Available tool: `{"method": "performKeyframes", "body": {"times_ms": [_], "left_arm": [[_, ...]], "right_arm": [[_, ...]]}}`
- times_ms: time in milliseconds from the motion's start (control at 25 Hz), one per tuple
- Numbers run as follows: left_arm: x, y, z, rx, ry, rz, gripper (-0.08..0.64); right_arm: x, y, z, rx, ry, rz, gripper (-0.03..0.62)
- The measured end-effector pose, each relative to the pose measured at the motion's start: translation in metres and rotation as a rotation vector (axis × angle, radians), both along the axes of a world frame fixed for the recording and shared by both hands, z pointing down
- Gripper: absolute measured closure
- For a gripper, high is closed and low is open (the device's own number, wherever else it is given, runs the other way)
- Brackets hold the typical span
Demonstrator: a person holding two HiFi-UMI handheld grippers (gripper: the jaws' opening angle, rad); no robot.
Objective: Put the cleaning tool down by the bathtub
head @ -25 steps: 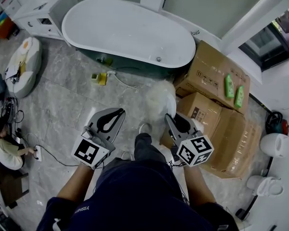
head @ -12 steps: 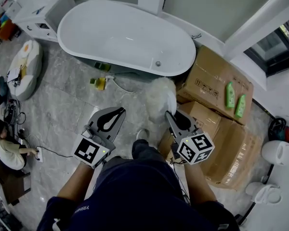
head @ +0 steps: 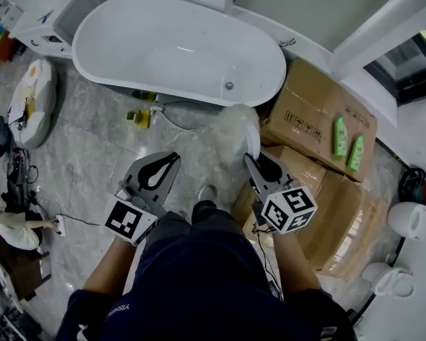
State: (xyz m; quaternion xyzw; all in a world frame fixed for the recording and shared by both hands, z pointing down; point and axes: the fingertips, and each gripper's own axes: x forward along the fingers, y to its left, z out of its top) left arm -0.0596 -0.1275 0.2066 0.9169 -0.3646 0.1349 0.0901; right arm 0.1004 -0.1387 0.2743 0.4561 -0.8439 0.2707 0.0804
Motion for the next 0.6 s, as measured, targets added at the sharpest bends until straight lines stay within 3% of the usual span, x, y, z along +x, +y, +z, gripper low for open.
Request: {"method": "performKeyframes", "body": {"times_ms": [600], "left_arm": [[0.025, -0.048, 0.064, -0.089, -0.038, 0.09, 0.518]], "right_arm": [[0.025, -0.035, 0.07, -0.09, 0.03, 0.091, 0.5]]}}
